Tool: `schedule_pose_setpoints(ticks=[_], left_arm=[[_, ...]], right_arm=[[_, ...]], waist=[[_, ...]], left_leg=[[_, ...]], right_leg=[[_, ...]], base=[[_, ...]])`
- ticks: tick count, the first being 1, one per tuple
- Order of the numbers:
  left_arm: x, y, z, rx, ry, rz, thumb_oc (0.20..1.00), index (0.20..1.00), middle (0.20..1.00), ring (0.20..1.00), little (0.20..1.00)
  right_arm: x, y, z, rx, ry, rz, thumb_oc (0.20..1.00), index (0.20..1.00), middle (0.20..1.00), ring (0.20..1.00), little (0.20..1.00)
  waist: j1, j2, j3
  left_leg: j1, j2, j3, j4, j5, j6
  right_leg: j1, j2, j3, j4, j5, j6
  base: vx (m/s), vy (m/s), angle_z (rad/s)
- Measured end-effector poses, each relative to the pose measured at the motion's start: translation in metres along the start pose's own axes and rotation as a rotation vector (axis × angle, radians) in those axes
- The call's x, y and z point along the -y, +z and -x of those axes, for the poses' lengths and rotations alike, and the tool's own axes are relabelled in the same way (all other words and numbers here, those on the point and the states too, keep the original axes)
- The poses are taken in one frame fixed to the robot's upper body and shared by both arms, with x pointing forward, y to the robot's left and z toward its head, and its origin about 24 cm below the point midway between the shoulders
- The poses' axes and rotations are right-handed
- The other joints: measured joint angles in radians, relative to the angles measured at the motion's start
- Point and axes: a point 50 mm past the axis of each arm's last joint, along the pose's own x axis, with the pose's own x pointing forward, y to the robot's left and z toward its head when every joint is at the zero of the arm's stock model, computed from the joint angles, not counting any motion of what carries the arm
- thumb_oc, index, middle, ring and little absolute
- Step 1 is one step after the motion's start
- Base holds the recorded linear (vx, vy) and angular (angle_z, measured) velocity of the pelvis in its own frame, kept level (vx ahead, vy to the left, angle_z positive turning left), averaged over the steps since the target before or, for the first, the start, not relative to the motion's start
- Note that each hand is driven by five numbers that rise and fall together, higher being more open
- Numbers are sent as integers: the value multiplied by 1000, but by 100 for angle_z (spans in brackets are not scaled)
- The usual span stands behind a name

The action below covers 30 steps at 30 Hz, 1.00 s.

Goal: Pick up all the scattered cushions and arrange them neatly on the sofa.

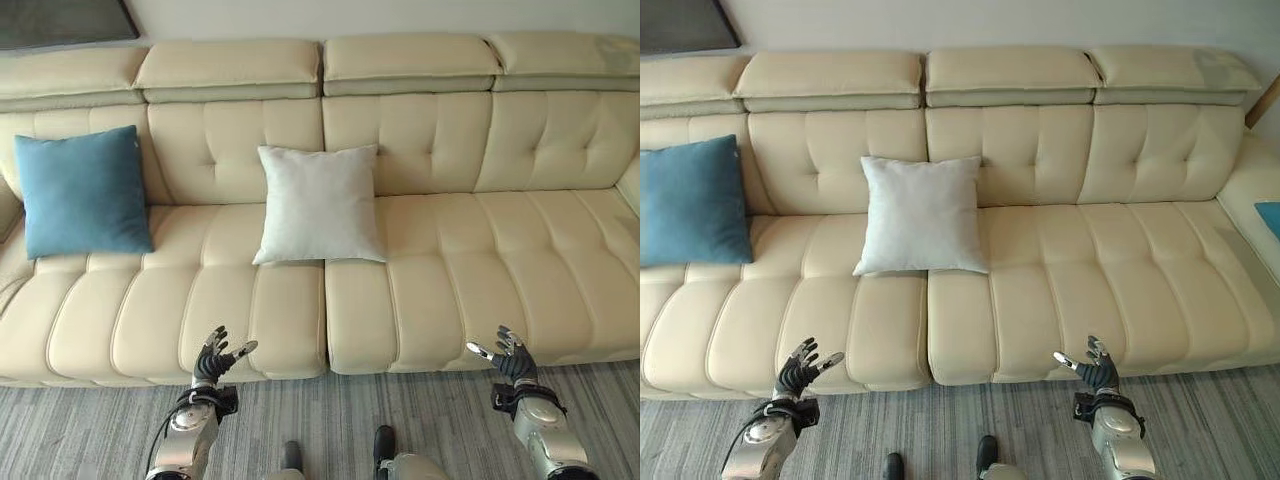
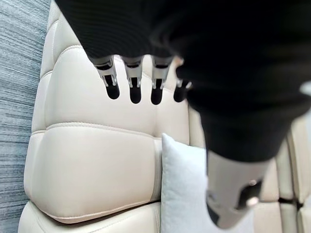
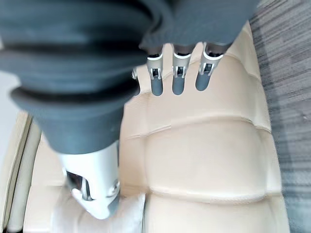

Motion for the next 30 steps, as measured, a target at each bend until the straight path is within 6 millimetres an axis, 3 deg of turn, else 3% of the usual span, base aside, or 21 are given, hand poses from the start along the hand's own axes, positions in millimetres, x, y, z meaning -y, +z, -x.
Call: schedule_pose_setpoints(ticks=[1,5,11,12,13,14,16,17,18,20,22,24,25,26,28,29,30], left_arm=[[-1,-3,2,-12,1,-3,1000,1000,1000,1000,1000],[-6,-12,7,-45,3,-16,1000,1000,1000,1000,1000],[2,-5,4,-31,-62,-81,1000,1000,1000,1000,1000],[1,-2,3,-19,-67,-82,1000,1000,1000,1000,1000],[2,1,2,-12,-70,-83,1000,1000,1000,1000,1000],[3,3,1,-2,-76,-84,1000,1000,1000,1000,1000],[1,-2,4,-16,-73,-105,1000,1000,1000,1000,1000],[3,-2,4,-16,-80,-119,1000,1000,1000,1000,1000],[2,-3,5,-20,-82,-122,1000,1000,1000,1000,1000],[-3,-10,9,-46,-72,-125,1000,1000,1000,1000,1000],[-4,-14,11,-60,-75,-128,1000,1000,1000,1000,1000],[1,-11,8,-53,-98,-128,1000,1000,1000,1000,1000],[5,-8,6,-44,-112,-132,1000,1000,1000,1000,1000],[9,1,1,-15,-120,-145,1000,1000,1000,1000,1000],[17,9,-3,10,-135,-132,1000,1000,1000,1000,1000],[17,9,-3,14,-136,-132,1000,1000,1000,1000,1000],[16,10,-3,18,-135,-134,1000,1000,1000,1000,1000]], right_arm=[[-1,-1,0,-1,5,3,1000,1000,1000,1000,1000],[-4,-4,3,-9,16,2,1000,1000,1000,1000,1000],[-8,-20,11,-57,15,-22,1000,1000,1000,1000,1000],[-11,-23,13,-75,21,-24,1000,1000,1000,1000,1000],[-11,-28,14,-90,16,-26,1000,1000,1000,1000,1000],[-11,-29,13,-101,13,-22,1000,1000,1000,1000,1000],[-14,-24,11,-86,20,-13,1000,1000,1000,1000,1000],[-11,-25,12,-89,8,-11,1000,1000,1000,1000,1000],[-10,-28,13,-98,2,-9,1000,1000,1000,1000,1000],[-10,-29,14,-100,4,-7,1000,1000,1000,1000,1000],[-10,-23,11,-79,6,-4,1000,1000,1000,1000,1000],[-2,-26,14,-91,-7,17,1000,1000,1000,1000,1000],[4,-31,16,-105,-20,28,1000,1000,1000,1000,1000],[10,-32,18,-111,-29,47,1000,1000,1000,1000,1000],[17,-32,17,-114,-39,68,1000,1000,1000,1000,1000],[16,-29,16,-105,-35,68,1000,1000,1000,1000,1000],[13,-29,15,-101,-25,74,1000,1000,1000,1000,1000]], waist=[[0,-3,-5],[3,-2,-11],[-55,-13,-14],[-74,-16,-12],[-86,-17,-10],[-78,-16,-9],[-58,9,-5],[-61,21,-1],[-66,9,-8],[-46,1,-19],[-46,24,-22],[-58,41,-19],[-67,49,-20],[-78,50,-8],[-108,56,-4],[-100,49,-2],[-98,26,-2]], left_leg=[[0,-13,-1,4,5,7],[3,-50,31,4,7,25],[27,-74,129,4,-7,46],[27,-73,225,-3,-19,78],[31,-73,264,0,-9,80],[35,-59,317,3,-3,73],[38,-15,402,-3,-12,82],[44,-5,414,-3,-28,59],[58,-7,408,-2,-35,49],[87,7,466,4,-48,15],[84,28,448,4,-49,8],[84,53,431,5,-43,-2],[82,64,422,13,-42,-4],[77,105,421,80,-52,-18],[72,154,396,166,-69,-50],[61,178,409,250,-83,-70],[50,196,419,335,-82,-68]], right_leg=[[8,-10,5,-19,11,15],[9,-37,51,-60,75,20],[-38,-43,151,-35,113,41],[-91,-55,186,-37,145,111],[-99,-65,150,-33,97,101],[-133,-74,62,17,44,52],[-203,-112,-128,161,-6,38],[-190,-134,-162,193,-14,54],[-161,-152,-173,187,-28,70],[-146,-185,-327,177,-34,35],[-146,-187,-430,175,-24,35],[-158,-160,-441,193,-9,11],[-158,-146,-439,200,-21,-4],[-159,-114,-412,218,-50,-35],[-162,-83,-390,251,-90,-44],[-169,-69,-364,273,-113,-58],[-169,-59,-327,271,-121,-81]], base=[[-19,142,3],[-49,177,-24],[-119,164,-68],[-141,104,-129],[-115,76,-160],[-38,25,-115],[64,12,-141],[65,-18,-93],[0,-61,-77],[21,-89,-120],[64,-181,-111],[83,-238,-56],[173,-353,-44],[202,-334,-46],[175,-235,-47],[111,-130,-58],[116,-94,-93]])
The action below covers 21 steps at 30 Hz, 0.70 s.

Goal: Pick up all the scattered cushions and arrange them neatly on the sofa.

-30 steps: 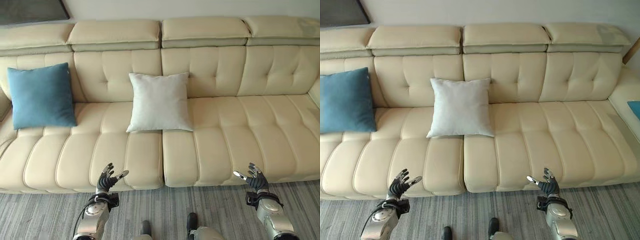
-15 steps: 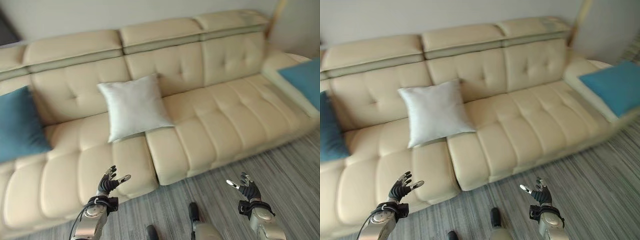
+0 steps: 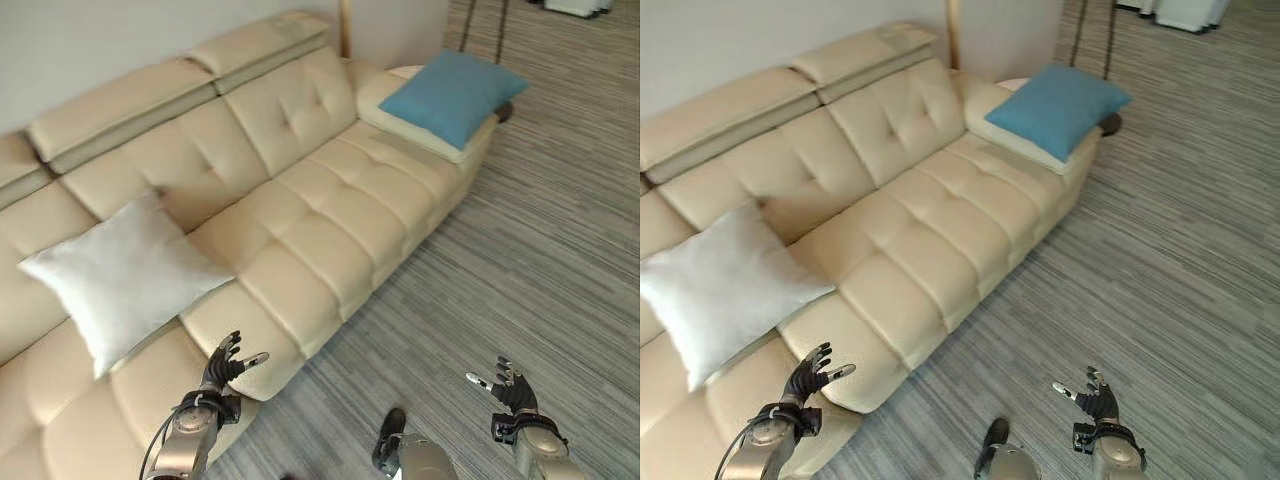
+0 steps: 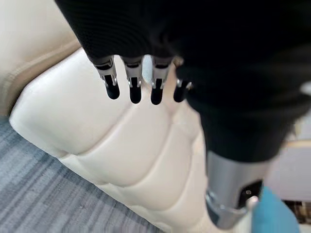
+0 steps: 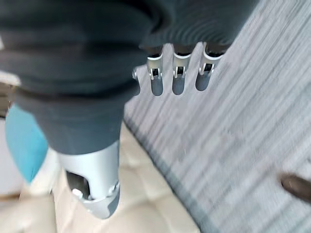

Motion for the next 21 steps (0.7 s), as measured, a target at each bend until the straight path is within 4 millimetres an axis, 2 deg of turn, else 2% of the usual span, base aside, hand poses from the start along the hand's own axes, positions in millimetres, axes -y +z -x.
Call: schedule_pose_setpoints(ticks=[1,2,3,4,6,7,8,9,10,11,12,14,15,16,17,19,20,21], left_arm=[[-1,-4,2,-13,2,-1,1000,1000,1000,1000,1000],[2,-9,5,-26,-1,8,1000,1000,1000,1000,1000],[3,-11,6,-29,-1,17,1000,1000,1000,1000,1000],[6,-11,6,-27,0,35,1000,1000,1000,1000,1000],[11,-11,6,-24,-3,56,1000,1000,1000,1000,1000],[14,-11,6,-24,-6,65,1000,1000,1000,1000,1000],[14,-12,6,-26,-5,67,1000,1000,1000,1000,1000],[14,-16,9,-39,-1,69,1000,1000,1000,1000,1000],[14,-20,11,-53,4,69,1000,1000,1000,1000,1000],[13,-23,11,-63,6,67,1000,1000,1000,1000,1000],[13,-23,11,-65,10,66,1000,1000,1000,1000,1000],[14,-24,9,-71,9,61,1000,1000,1000,1000,1000],[15,-21,7,-64,7,59,1000,1000,1000,1000,1000],[13,-23,8,-69,14,54,1000,1000,1000,1000,1000],[11,-27,11,-84,20,53,1000,1000,1000,1000,1000],[10,-33,14,-101,26,55,1000,1000,1000,1000,1000],[9,-31,13,-95,27,51,1000,1000,1000,1000,1000],[9,-26,11,-78,26,48,1000,1000,1000,1000,1000]], right_arm=[[-2,4,-1,14,10,4,1000,1000,1000,1000,1000],[-3,20,-5,71,16,17,1000,1000,1000,1000,1000],[-4,23,-6,81,19,19,1000,1000,1000,1000,1000],[-4,26,-6,91,24,27,1000,1000,1000,1000,1000],[-6,27,-5,102,36,47,1000,1000,1000,1000,1000],[-10,26,-5,99,50,52,1000,1000,1000,1000,1000],[-11,26,-5,100,57,54,1000,1000,1000,1000,1000],[-13,25,-4,98,63,59,1000,1000,1000,1000,1000],[-16,23,-4,90,75,72,1000,1000,1000,1000,1000],[-17,23,-4,89,80,74,1000,1000,1000,1000,1000],[-18,24,-5,91,82,76,1000,1000,1000,1000,1000],[-17,23,-6,83,76,88,1000,1000,1000,1000,1000],[-19,24,-7,87,83,93,1000,1000,1000,1000,1000],[-26,32,-9,111,105,108,1000,1000,1000,1000,1000],[-29,40,-12,137,113,107,1000,1000,1000,1000,1000],[-28,41,-11,141,110,106,1000,1000,1000,1000,1000],[-27,37,-10,130,109,109,1000,1000,1000,1000,1000],[-25,34,-9,123,106,109,1000,1000,1000,1000,1000]], waist=[[19,-6,-5],[23,4,3],[30,-2,4],[39,-6,7],[55,-18,12],[68,-23,15],[85,-23,19],[95,-23,21],[111,-19,20],[124,-17,19],[131,-13,28],[129,5,33],[133,10,39],[157,13,58],[187,13,79],[175,33,84],[169,39,80],[153,34,81]], left_leg=[[-29,26,-11,81,-2,1],[-100,22,-146,251,-11,-25],[-130,-33,-236,269,-50,-29],[-146,-86,-310,232,-79,-25],[-187,-145,-360,132,-83,-15],[-223,-175,-397,11,-70,-1],[-234,-191,-423,-50,-54,3],[-250,-194,-460,-95,-34,0],[-242,-213,-531,-194,-2,-10],[-247,-225,-566,-238,27,-7],[-271,-241,-567,-232,51,-6],[-321,-273,-618,-259,74,-11],[-324,-288,-617,-266,77,-9],[-337,-306,-625,-270,85,-3],[-343,-333,-631,-256,92,8],[-333,-329,-621,-215,114,43],[-330,-328,-612,-199,116,46],[-316,-325,-607,-181,118,49]], right_leg=[[16,11,24,-19,-6,-8],[44,62,92,-72,-4,-13],[52,76,145,-97,21,-7],[65,85,181,-121,36,-1],[81,90,210,-151,43,-16],[93,103,237,-177,47,-16],[104,112,264,-186,72,-9],[126,132,279,-219,80,-1],[146,151,319,-244,82,2],[153,156,316,-254,99,-4],[167,167,328,-264,104,-33],[187,196,362,-296,97,-49],[187,205,385,-292,104,-42],[189,221,466,-291,111,-38],[199,218,483,-298,127,-60],[242,236,496,-322,122,-59],[258,236,499,-331,103,-73],[264,234,517,-327,77,-63]], base=[[257,-93,-149],[270,-39,-145],[198,-15,-130],[126,-4,-83],[174,-4,-71],[206,16,-82],[199,22,-88],[114,15,-94],[127,2,-90],[183,4,-96],[189,3,-55],[244,62,-33],[213,77,-88],[233,106,-159],[288,128,-153],[297,132,-70],[295,126,-17],[373,168,-15]])
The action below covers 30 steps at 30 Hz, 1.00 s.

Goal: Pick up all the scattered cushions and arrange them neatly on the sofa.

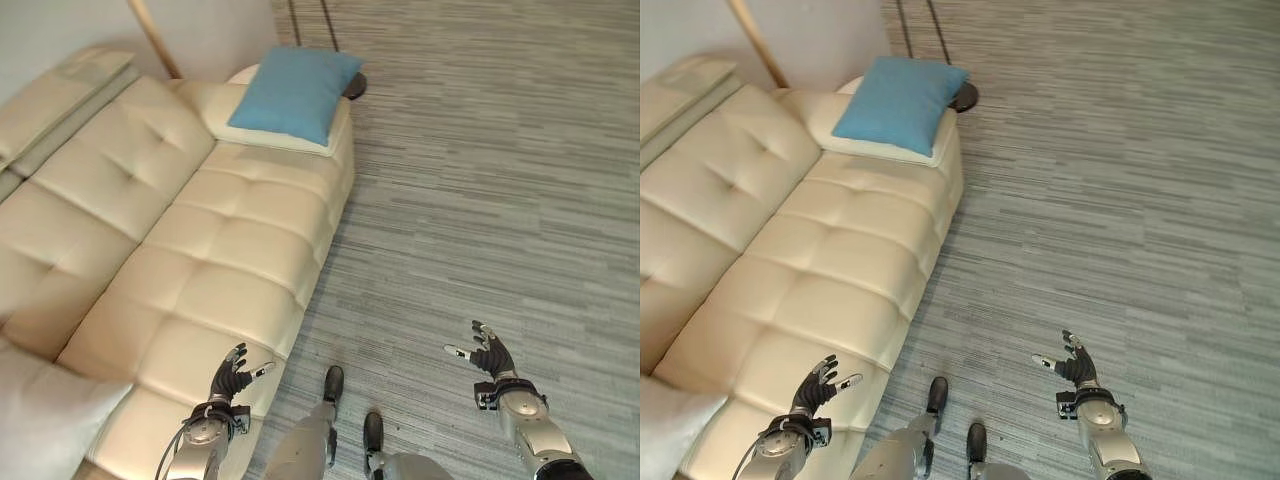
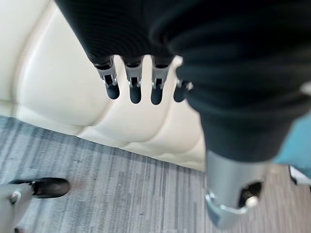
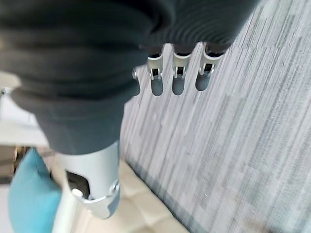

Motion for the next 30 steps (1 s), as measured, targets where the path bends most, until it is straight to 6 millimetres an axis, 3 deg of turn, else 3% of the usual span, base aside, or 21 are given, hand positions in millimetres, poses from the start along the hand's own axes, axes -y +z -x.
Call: schedule_pose_setpoints(ticks=[2,3,4,6,7,8,9,10,11,13,16,18,20,23,25,26,27,28,29,30], left_arm=[[-3,-1,1,-3,7,-1,1000,1000,1000,1000,1000],[-4,-3,2,-7,10,0,1000,1000,1000,1000,1000],[-6,-4,3,-11,17,3,1000,1000,1000,1000,1000],[-9,5,-1,17,21,11,1000,1000,1000,1000,1000],[-11,13,-4,39,26,6,1000,1000,1000,1000,1000],[-15,21,-7,60,34,-13,1000,1000,1000,1000,1000],[-17,26,-8,79,37,-24,1000,1000,1000,1000,1000],[-18,29,-8,96,40,-27,1000,1000,1000,1000,1000],[-19,30,-8,96,42,-29,1000,1000,1000,1000,1000],[-20,30,-8,95,44,-30,1000,1000,1000,1000,1000],[-19,29,-10,84,46,-27,1000,1000,1000,1000,1000],[-16,26,-9,79,38,-19,1000,1000,1000,1000,1000],[-14,25,-6,85,33,-14,1000,1000,1000,1000,1000],[-9,22,-4,77,19,-7,1000,1000,1000,1000,1000],[-9,25,-5,86,18,-5,1000,1000,1000,1000,1000],[-8,24,-5,84,14,-6,1000,1000,1000,1000,1000],[-5,23,-5,80,2,-11,1000,1000,1000,1000,1000],[-3,22,-4,77,-7,-14,1000,1000,1000,1000,1000],[-1,24,-6,82,-15,-14,1000,1000,1000,1000,1000],[0,30,-8,101,-18,-13,1000,1000,1000,1000,1000]], right_arm=[[-1,1,0,1,6,-5,1000,1000,1000,1000,1000],[-2,1,0,5,9,-7,1000,1000,1000,1000,1000],[-3,1,0,4,19,-7,1000,1000,1000,1000,1000],[-3,0,0,1,22,-4,1000,1000,1000,1000,1000],[-4,0,-1,-1,26,6,1000,1000,1000,1000,1000],[-9,4,-2,12,44,-2,1000,1000,1000,1000,1000],[-10,1,-1,2,49,-4,1000,1000,1000,1000,1000],[-11,1,-1,2,51,-7,1000,1000,1000,1000,1000],[-14,1,0,2,57,-13,1000,1000,1000,1000,1000],[-17,1,0,3,65,-16,1000,1000,1000,1000,1000],[-16,2,-2,5,54,-22,1000,1000,1000,1000,1000],[-16,-5,3,-17,50,-26,1000,1000,1000,1000,1000],[-19,-14,7,-45,53,-34,1000,1000,1000,1000,1000],[-17,-12,6,-38,50,-35,1000,1000,1000,1000,1000],[-16,-7,4,-23,48,-33,1000,1000,1000,1000,1000],[-15,-6,3,-18,45,-32,1000,1000,1000,1000,1000],[-12,1,0,5,35,-31,1000,1000,1000,1000,1000],[-9,4,-2,16,32,-24,1000,1000,1000,1000,1000],[-4,7,-4,25,18,-22,1000,1000,1000,1000,1000],[0,7,-4,23,4,-26,1000,1000,1000,1000,1000]], waist=[[3,-1,1],[2,-1,1],[5,-8,-2],[1,-24,-6],[7,-31,-3],[11,-33,0],[10,-36,2],[6,-42,4],[6,-53,8],[4,-62,15],[-10,-73,31],[-30,-79,32],[-28,-96,20],[-30,-56,-3],[-29,-56,-4],[-29,-58,-3],[-25,-66,-4],[-22,-66,-4],[-22,-77,4],[-21,-86,10]], left_leg=[[56,17,6,-37,5,20],[86,15,27,-75,34,59],[120,6,82,-92,50,111],[124,-26,95,-89,45,135],[124,-29,116,-89,43,143],[141,-32,136,-81,24,170],[173,-34,145,-74,-1,198],[190,-29,151,-80,-33,185],[192,-31,160,-77,-29,181],[192,-26,159,-79,-74,147],[201,-25,154,-78,-90,129],[239,-27,112,-81,-117,123],[280,-23,96,-99,-141,106],[280,63,70,-88,-171,79],[276,96,81,-49,-158,60],[271,112,82,-11,-155,50],[255,120,85,73,-155,49],[247,125,84,126,-154,48],[131,125,79,330,-165,30],[58,123,85,419,-173,20]], right_leg=[[6,-5,37,27,-24,25],[0,-10,55,60,-34,38],[-36,-33,79,161,-104,84],[-71,-69,77,243,-163,122],[-123,-80,78,336,-195,160],[-223,-120,46,533,-246,220],[-270,-181,12,650,-259,246],[-332,-235,-32,667,-260,245],[-350,-253,-37,608,-252,245],[-401,-263,-81,481,-212,238],[-423,-263,-129,176,-50,256],[-381,-263,-133,81,21,240],[-342,-259,-129,111,62,213],[-335,-186,-150,132,103,182],[-318,-150,-162,130,116,147],[-302,-135,-167,126,123,131],[-272,-119,-167,124,111,77],[-253,-111,-165,122,97,57],[-228,-110,-163,102,69,18],[-217,-113,-163,88,68,17]], base=[[239,116,-42],[225,108,-79],[199,99,-62],[141,74,-37],[173,71,-52],[243,77,-62],[308,34,-57],[316,-38,-27],[297,-102,-21],[253,-141,-27],[244,-155,10],[254,-155,60],[255,-192,48],[240,-205,43],[138,-106,28],[109,-99,8],[192,-149,-6],[193,-98,7],[220,-46,15],[203,14,18]])
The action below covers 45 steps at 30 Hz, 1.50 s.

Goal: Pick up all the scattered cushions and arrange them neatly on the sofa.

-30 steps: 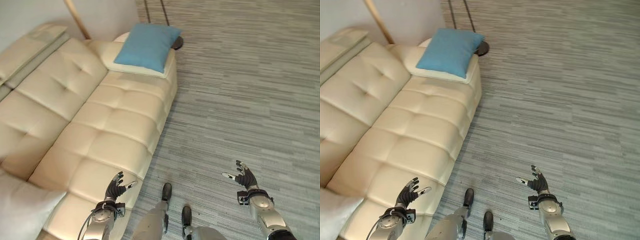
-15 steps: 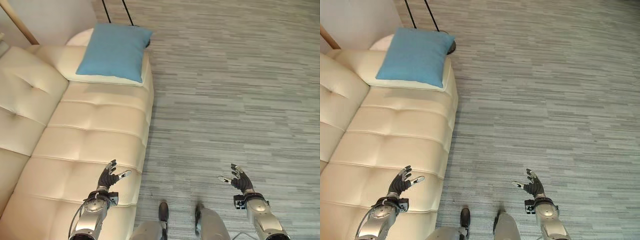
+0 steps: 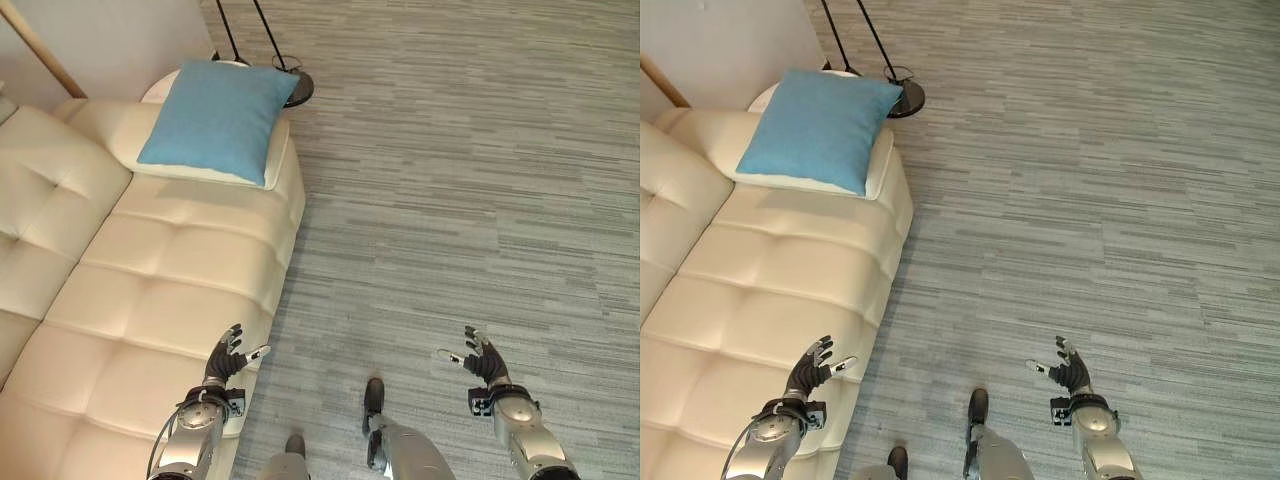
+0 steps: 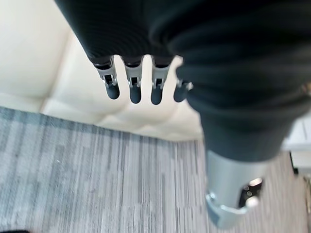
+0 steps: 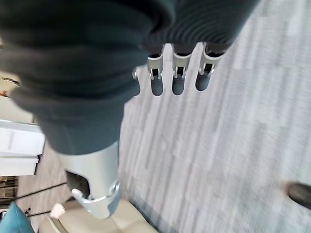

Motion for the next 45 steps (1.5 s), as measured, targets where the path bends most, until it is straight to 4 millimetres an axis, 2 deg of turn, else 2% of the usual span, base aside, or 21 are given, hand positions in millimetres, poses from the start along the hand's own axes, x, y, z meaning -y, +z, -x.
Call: schedule_pose_setpoints(ticks=[3,6,8,10,15,16,17,18,21,23,25,26,27,30,32,33,35,38,41,43,45], left_arm=[[0,-4,2,-18,-3,0,1000,1000,1000,1000,1000],[-1,-8,2,-32,0,-1,1000,1000,1000,1000,1000],[0,-5,1,-25,0,0,1000,1000,1000,1000,1000],[-2,-10,3,-40,5,0,1000,1000,1000,1000,1000],[-3,-12,4,-47,9,2,1000,1000,1000,1000,1000],[-3,-11,3,-47,8,0,1000,1000,1000,1000,1000],[-3,-11,2,-53,5,-7,1000,1000,1000,1000,1000],[-3,-12,2,-53,6,-7,1000,1000,1000,1000,1000],[-3,-9,2,-46,7,-8,1000,1000,1000,1000,1000],[-4,-6,0,-37,6,-7,1000,1000,1000,1000,1000],[-5,-5,-1,-33,9,-11,1000,1000,1000,1000,1000],[-7,-2,-1,-23,11,-8,1000,1000,1000,1000,1000],[-12,-8,-2,-52,35,21,1000,1000,1000,1000,1000],[-13,-12,0,-68,47,24,1000,1000,1000,1000,1000],[-12,-15,3,-72,38,19,1000,1000,1000,1000,1000],[-9,-19,5,-82,37,28,1000,1000,1000,1000,1000],[-4,-20,7,-85,12,26,1000,1000,1000,1000,1000],[-3,-13,4,-59,-1,21,1000,1000,1000,1000,1000],[-2,-11,3,-52,-3,29,1000,1000,1000,1000,1000],[-3,-10,3,-51,-2,30,1000,1000,1000,1000,1000],[-2,-9,3,-47,-5,30,1000,1000,1000,1000,1000]], right_arm=[[2,0,0,-2,-5,2,1000,1000,1000,1000,1000],[0,-2,1,-7,-5,3,1000,1000,1000,1000,1000],[0,-3,1,-12,-16,2,1000,1000,1000,1000,1000],[-1,-3,0,-17,-16,5,1000,1000,1000,1000,1000],[1,-3,0,-16,-18,9,1000,1000,1000,1000,1000],[0,-7,1,-31,-17,9,1000,1000,1000,1000,1000],[-4,-15,4,-61,-4,-2,1000,1000,1000,1000,1000],[-5,-19,7,-71,0,-5,1000,1000,1000,1000,1000],[-5,-23,13,-76,2,-8,1000,1000,1000,1000,1000],[-8,-23,13,-73,11,-16,1000,1000,1000,1000,1000],[-9,-24,13,-77,18,-21,1000,1000,1000,1000,1000],[-9,-25,14,-80,18,-21,1000,1000,1000,1000,1000],[-11,-22,12,-70,20,-27,1000,1000,1000,1000,1000],[-10,-26,14,-86,13,-27,1000,1000,1000,1000,1000],[-9,-39,20,-128,11,-25,1000,1000,1000,1000,1000],[-7,-43,20,-148,6,-21,1000,1000,1000,1000,1000],[-4,-44,22,-153,1,-16,1000,1000,1000,1000,1000],[-3,-35,16,-122,-1,-15,1000,1000,1000,1000,1000],[-1,-24,9,-87,-2,-4,1000,1000,1000,1000,1000],[-1,-22,8,-79,8,2,1000,1000,1000,1000,1000],[0,-20,7,-74,6,3,1000,1000,1000,1000,1000]], waist=[[2,-10,7],[14,-2,8],[26,3,10],[48,10,9],[48,34,-25],[46,44,-26],[45,39,-26],[40,37,-28],[30,19,-52],[20,33,-43],[16,32,-41],[5,26,-41],[5,17,-43],[-19,5,-33],[-31,-16,-45],[-31,-5,-46],[-37,20,-62],[-40,17,-61],[-44,16,-61],[-48,14,-60],[-44,13,-60]], left_leg=[[-59,2,68,-229,-1,-12],[-96,0,66,-485,124,-39],[-134,-6,52,-475,149,-44],[-124,-12,52,-484,168,-17],[-51,-68,52,-482,181,32],[-17,-64,66,-496,235,86],[34,-80,85,-502,212,123],[65,-97,84,-503,189,140],[95,-161,74,-512,149,172],[118,-162,58,-514,138,155],[140,-167,54,-512,133,147],[166,-173,43,-512,85,115],[178,-181,20,-510,58,110],[227,-200,-33,-512,43,117],[278,-203,-71,-513,8,111],[298,-184,-85,-520,-5,94],[308,-125,-99,-517,-24,66],[290,-81,-89,-469,-27,62],[287,-63,-87,-413,-28,54],[249,-52,-87,-294,-53,11],[222,-50,-87,-235,-57,5]], right_leg=[[56,17,-12,-53,13,19],[140,68,-7,-93,-24,22],[159,85,3,-94,-47,19],[192,102,33,-93,-60,25],[258,87,81,-89,-114,46],[251,87,85,-30,-152,56],[149,43,78,265,-245,132],[90,1,58,430,-287,166],[-82,-126,68,679,-323,193],[-153,-129,63,591,-337,176],[-167,-128,51,435,-300,170],[-198,-112,56,324,-233,186],[-208,-93,85,131,-133,218],[-173,-86,140,-1,-22,199],[-113,-72,186,6,47,153],[-105,-56,182,34,64,145],[-82,-7,166,40,66,127],[-63,30,121,33,52,63],[-34,50,105,34,38,22],[0,64,106,35,-8,19],[5,68,107,34,-25,5]], base=[[229,47,-4],[397,125,-15],[379,197,-15],[363,200,-40],[267,178,-38],[273,217,-33],[265,202,-23],[288,186,-8],[223,59,11],[187,-17,23],[273,-75,39],[451,-165,56],[460,-186,55],[299,-137,58],[349,-198,66],[273,-190,48],[258,-183,47],[202,-139,34],[210,-96,15],[136,-32,5],[138,-8,13]])
